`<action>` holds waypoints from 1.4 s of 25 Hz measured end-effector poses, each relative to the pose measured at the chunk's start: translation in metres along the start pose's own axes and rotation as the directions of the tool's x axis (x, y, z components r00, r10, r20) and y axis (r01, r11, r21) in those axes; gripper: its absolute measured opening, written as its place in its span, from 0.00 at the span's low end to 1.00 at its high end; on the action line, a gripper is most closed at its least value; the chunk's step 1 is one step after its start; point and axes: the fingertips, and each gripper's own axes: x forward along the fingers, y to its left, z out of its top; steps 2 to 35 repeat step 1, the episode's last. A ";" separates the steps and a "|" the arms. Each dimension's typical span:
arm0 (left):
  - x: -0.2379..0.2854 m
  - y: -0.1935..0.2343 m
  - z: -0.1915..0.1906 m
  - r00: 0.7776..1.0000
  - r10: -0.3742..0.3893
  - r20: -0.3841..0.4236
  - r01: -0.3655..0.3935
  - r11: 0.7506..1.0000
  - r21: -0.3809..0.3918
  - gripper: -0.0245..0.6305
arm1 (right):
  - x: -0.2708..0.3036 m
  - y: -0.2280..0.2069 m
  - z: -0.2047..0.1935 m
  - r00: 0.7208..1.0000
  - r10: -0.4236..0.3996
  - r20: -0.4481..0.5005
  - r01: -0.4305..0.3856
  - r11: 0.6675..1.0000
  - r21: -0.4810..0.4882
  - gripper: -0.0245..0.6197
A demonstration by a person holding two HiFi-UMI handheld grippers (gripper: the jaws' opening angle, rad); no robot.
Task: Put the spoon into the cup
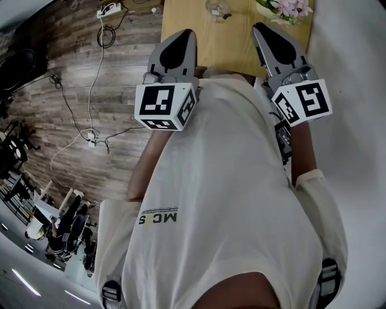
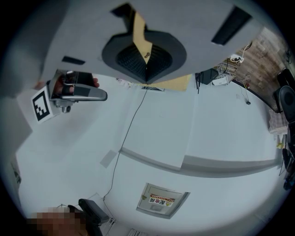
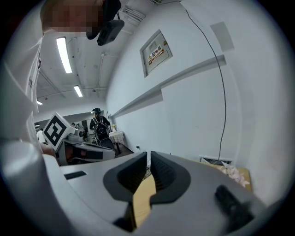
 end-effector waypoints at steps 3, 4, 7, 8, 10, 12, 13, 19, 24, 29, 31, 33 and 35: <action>0.001 0.000 -0.001 1.000 -0.001 -0.002 0.001 1.000 0.000 0.05 | 0.000 -0.001 -0.001 1.000 -0.001 0.000 0.001 1.000 0.000 0.11; 0.001 0.000 -0.001 1.000 -0.001 -0.002 0.001 1.000 0.000 0.05 | 0.000 -0.001 -0.001 1.000 -0.001 0.000 0.001 1.000 0.000 0.11; 0.001 0.000 -0.001 1.000 -0.001 -0.002 0.001 1.000 0.000 0.05 | 0.000 -0.001 -0.001 1.000 -0.001 0.000 0.001 1.000 0.000 0.11; 0.001 0.000 -0.001 1.000 -0.001 -0.002 0.001 1.000 0.000 0.05 | 0.000 -0.001 -0.001 1.000 -0.001 0.000 0.001 1.000 0.000 0.11; 0.001 0.000 -0.001 1.000 -0.001 -0.002 0.001 1.000 0.000 0.05 | 0.000 -0.001 -0.001 1.000 -0.001 0.000 0.001 1.000 0.000 0.11; 0.001 0.000 -0.001 1.000 -0.001 -0.002 0.001 1.000 0.000 0.05 | 0.000 -0.001 -0.001 1.000 -0.001 0.000 0.001 1.000 0.000 0.11; 0.001 0.000 -0.001 1.000 -0.001 -0.002 0.001 1.000 0.000 0.05 | 0.000 -0.001 -0.001 1.000 -0.001 0.000 0.001 1.000 0.000 0.11; 0.001 0.000 -0.001 1.000 -0.001 -0.002 0.001 1.000 0.000 0.05 | 0.000 -0.001 -0.001 1.000 -0.001 0.000 0.001 1.000 0.000 0.11; 0.001 0.000 -0.001 1.000 -0.001 -0.002 0.001 1.000 0.000 0.05 | 0.000 -0.001 -0.001 1.000 -0.001 0.000 0.001 1.000 0.000 0.11; 0.001 0.000 -0.001 1.000 -0.001 -0.002 0.001 1.000 0.000 0.05 | 0.000 -0.001 -0.001 1.000 -0.001 0.000 0.001 1.000 0.000 0.11; 0.001 0.000 -0.001 1.000 -0.001 -0.002 0.001 1.000 0.000 0.05 | 0.000 -0.001 -0.001 1.000 -0.001 0.000 0.001 1.000 0.000 0.11; 0.001 0.000 -0.001 1.000 -0.001 -0.002 0.001 1.000 0.000 0.05 | 0.000 -0.001 -0.001 1.000 -0.001 0.000 0.001 1.000 0.000 0.11; 0.001 0.000 -0.001 1.000 -0.001 -0.002 0.001 1.000 0.000 0.05 | 0.000 -0.001 -0.001 1.000 -0.001 0.000 0.001 1.000 0.000 0.11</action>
